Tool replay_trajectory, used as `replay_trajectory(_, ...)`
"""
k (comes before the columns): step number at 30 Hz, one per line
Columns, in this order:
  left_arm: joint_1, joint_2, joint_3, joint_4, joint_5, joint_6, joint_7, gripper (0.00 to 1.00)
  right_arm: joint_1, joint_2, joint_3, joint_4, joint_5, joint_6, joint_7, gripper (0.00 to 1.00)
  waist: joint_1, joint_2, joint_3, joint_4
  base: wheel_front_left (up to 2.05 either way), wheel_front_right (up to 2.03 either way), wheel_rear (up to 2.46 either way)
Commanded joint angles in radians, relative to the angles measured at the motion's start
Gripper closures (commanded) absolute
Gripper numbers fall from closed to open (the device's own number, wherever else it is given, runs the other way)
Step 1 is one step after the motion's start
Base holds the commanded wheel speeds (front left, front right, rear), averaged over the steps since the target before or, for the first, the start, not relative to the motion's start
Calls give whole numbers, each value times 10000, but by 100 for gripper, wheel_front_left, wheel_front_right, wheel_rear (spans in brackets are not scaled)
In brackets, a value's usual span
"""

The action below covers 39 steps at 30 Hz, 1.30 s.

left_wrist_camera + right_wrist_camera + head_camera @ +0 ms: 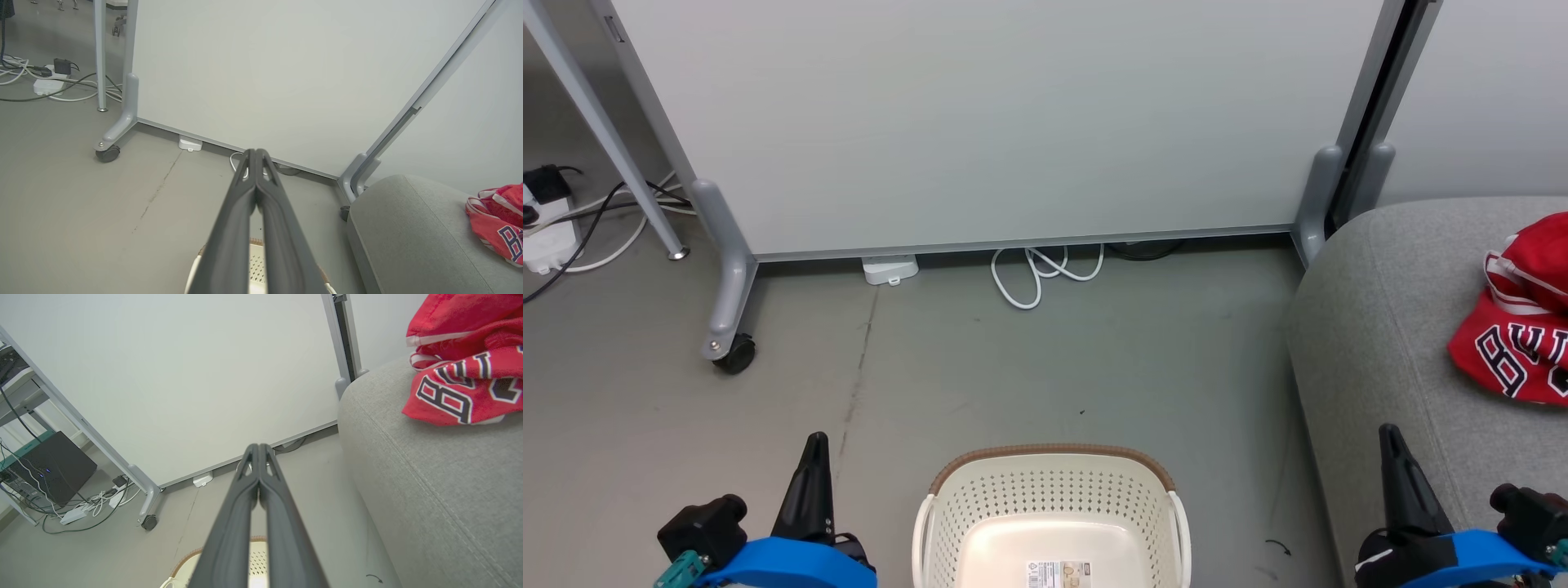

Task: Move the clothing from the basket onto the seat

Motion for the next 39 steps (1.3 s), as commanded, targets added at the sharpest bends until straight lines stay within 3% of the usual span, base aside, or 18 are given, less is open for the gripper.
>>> replay_trajectory(1, -321, 20, 117, -198, -304, -18, 67, 100, -284, -42, -23, -181, 352, 1, 57, 100, 0, 0, 1, -6, 0, 0, 0)
replay_trajectory(39, -660, -63, 982, -553, -5784, -58, 1475, 100, -711, -65, -141, -227, 5974, 3, 1474, 100, 0, 0, 36, -306, 0, 0, 0)
